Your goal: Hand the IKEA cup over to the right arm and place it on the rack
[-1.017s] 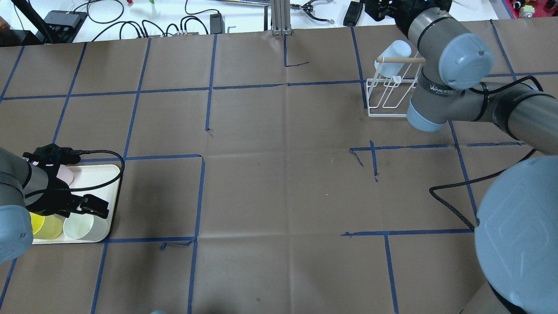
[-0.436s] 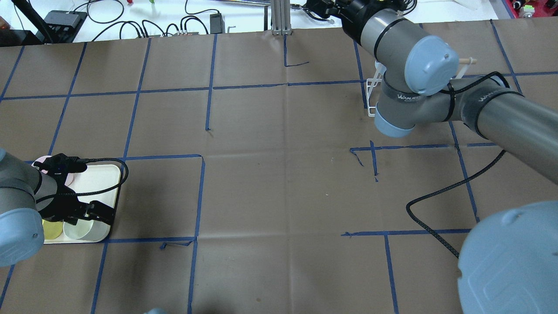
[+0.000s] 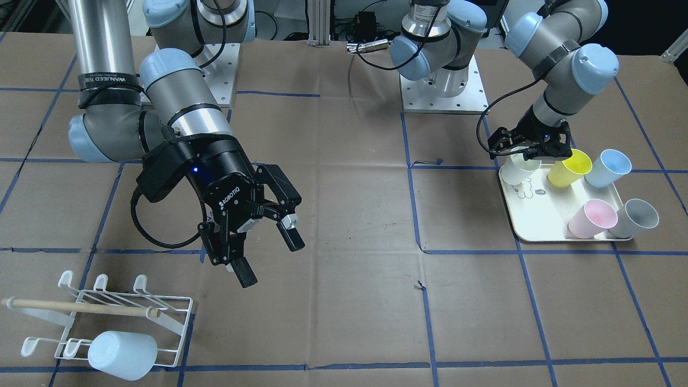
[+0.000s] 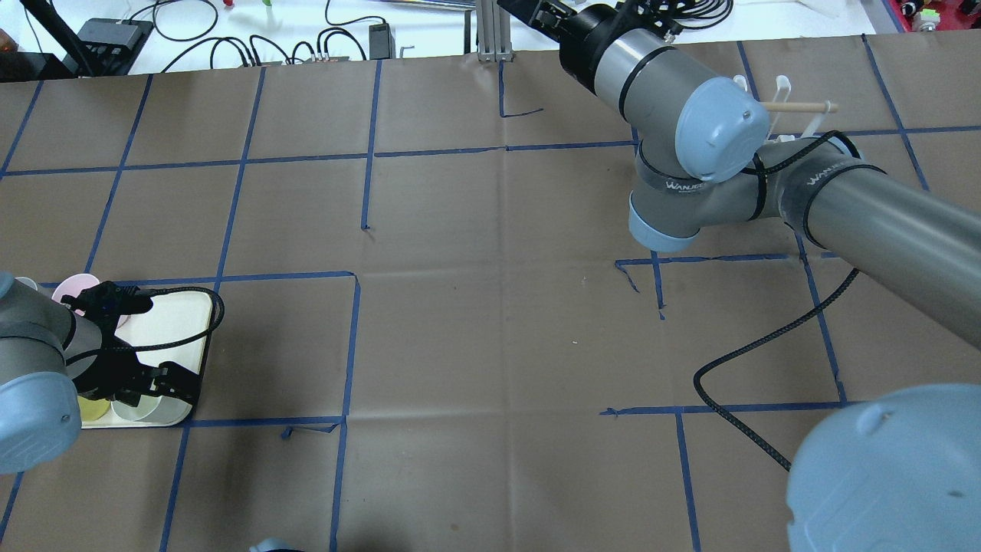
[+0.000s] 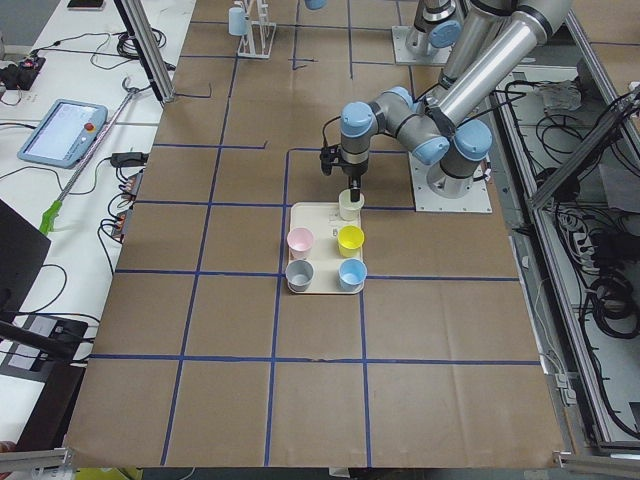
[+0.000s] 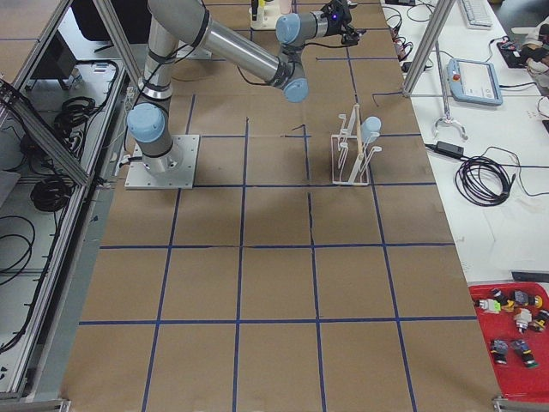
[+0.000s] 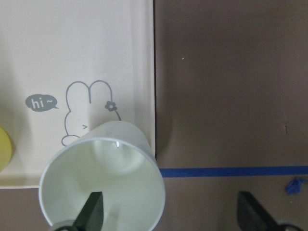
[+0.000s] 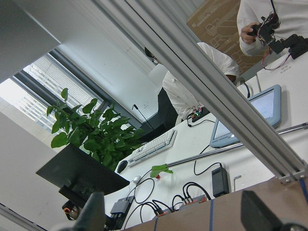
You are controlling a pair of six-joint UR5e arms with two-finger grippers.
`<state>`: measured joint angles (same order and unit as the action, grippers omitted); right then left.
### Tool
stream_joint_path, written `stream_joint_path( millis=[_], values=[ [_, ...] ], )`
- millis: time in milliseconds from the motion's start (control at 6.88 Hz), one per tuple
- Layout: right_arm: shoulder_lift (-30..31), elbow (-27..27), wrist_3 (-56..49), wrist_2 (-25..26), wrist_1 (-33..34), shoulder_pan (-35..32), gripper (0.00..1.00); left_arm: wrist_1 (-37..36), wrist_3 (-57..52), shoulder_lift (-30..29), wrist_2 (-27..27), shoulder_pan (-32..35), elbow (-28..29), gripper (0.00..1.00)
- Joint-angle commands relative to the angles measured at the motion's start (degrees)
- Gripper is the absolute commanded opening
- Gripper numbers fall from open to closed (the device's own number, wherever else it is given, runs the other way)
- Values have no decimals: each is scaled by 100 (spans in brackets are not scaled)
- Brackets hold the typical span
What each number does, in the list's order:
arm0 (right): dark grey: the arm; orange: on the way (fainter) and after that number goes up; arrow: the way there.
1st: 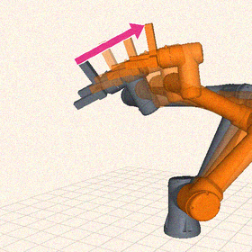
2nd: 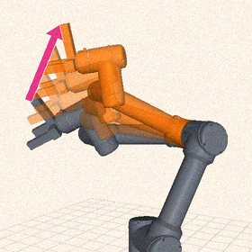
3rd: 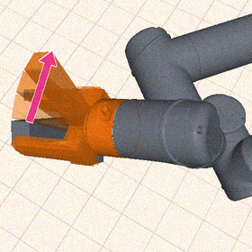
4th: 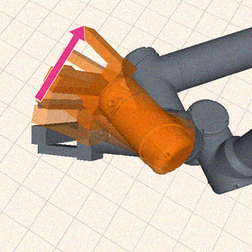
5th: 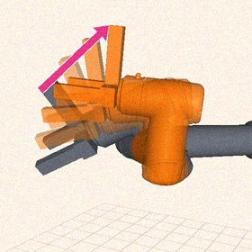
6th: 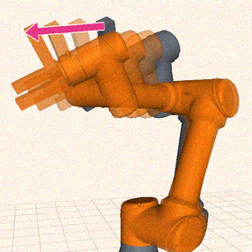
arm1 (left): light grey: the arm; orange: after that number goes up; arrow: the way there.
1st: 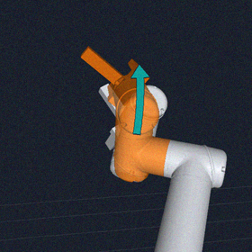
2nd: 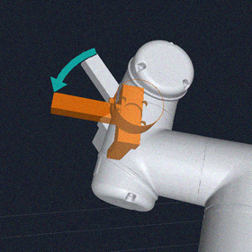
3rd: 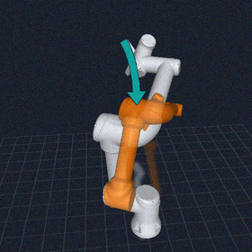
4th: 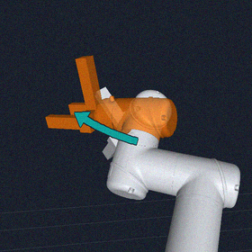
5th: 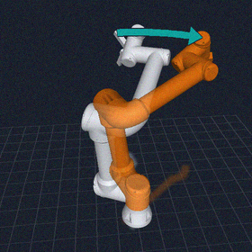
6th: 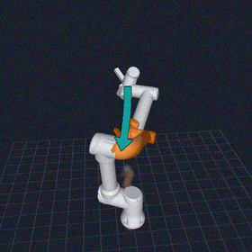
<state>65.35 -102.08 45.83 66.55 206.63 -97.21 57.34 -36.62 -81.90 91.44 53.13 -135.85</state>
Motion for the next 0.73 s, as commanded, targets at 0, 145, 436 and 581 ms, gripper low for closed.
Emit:
stream_joint_path(
  millis=[0, 145, 436, 581],
  values=[
    [-4, -31, 1591, 15, 333, -17, 100, -48, -3, -63, 14, -5, 32, 47],
    [4, -31, 2353, 7, 334, -17, 100, -48, -12, -63, 31, -5, 41, 19],
    [-22, -31, 3062, 24, 334, -17, 100, -39, -21, -54, 111, -5, 50, 0],
    [-13, -31, 3255, 33, 334, -17, 100, -39, -30, -37, 137, -5, 67, 0]
  ],
)
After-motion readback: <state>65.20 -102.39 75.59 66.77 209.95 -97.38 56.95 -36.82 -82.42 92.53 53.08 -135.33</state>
